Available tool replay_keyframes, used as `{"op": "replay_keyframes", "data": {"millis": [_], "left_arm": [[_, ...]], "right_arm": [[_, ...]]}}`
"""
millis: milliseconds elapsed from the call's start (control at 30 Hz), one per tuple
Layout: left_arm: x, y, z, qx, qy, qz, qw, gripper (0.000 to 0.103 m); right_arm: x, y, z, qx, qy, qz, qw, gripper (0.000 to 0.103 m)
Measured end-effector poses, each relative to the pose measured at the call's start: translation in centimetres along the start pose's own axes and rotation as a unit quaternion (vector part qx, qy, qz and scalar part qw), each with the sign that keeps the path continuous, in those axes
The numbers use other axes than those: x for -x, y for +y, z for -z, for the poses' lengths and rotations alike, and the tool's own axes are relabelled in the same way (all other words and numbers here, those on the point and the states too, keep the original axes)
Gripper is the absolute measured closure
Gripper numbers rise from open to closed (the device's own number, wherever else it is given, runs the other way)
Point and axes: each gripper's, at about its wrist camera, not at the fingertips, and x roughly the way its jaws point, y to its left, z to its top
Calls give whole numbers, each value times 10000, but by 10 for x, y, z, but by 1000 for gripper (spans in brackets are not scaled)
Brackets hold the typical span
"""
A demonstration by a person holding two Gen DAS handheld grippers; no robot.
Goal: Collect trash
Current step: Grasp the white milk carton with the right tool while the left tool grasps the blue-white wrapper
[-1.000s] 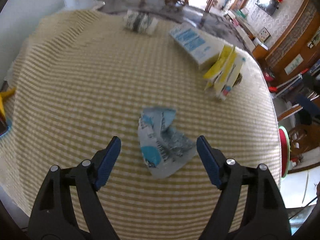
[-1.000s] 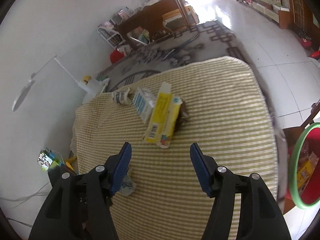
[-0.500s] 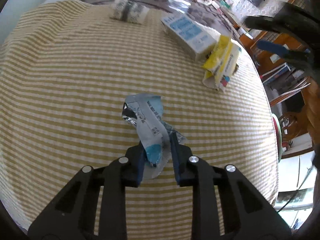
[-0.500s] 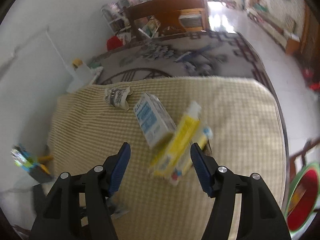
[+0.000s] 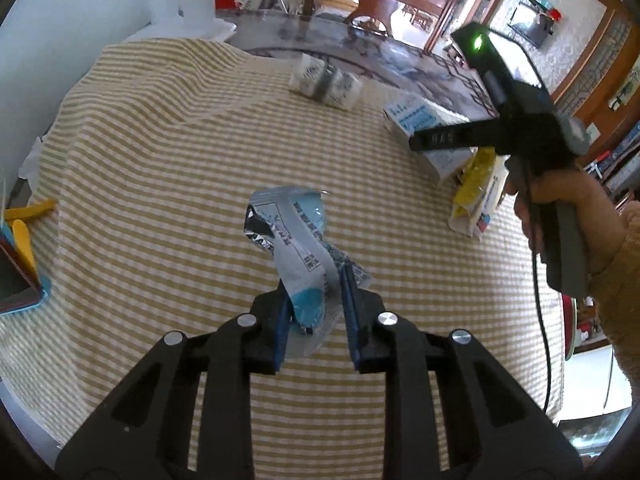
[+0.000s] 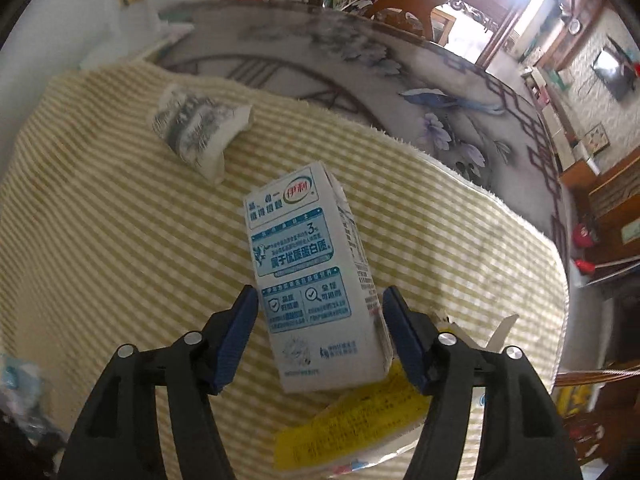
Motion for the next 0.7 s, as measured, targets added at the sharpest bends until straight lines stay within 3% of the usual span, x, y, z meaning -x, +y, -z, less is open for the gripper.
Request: {"op": "replay_keyframes", "data": {"millis": [133,433,700], "left_arm": [[0,3,-4,25,-48,-32,10000,80],[-2,6,-7,51,-73,-116,9999,80],[5,1,-11,21,-248,-131,9996,80]], "right_arm": [[1,4,-3,114,-63,-13,9999,45],[73,19,13,33,-696,-1115,9913,46],[120,6,45,-667,-932,-1926,9746,46]]}}
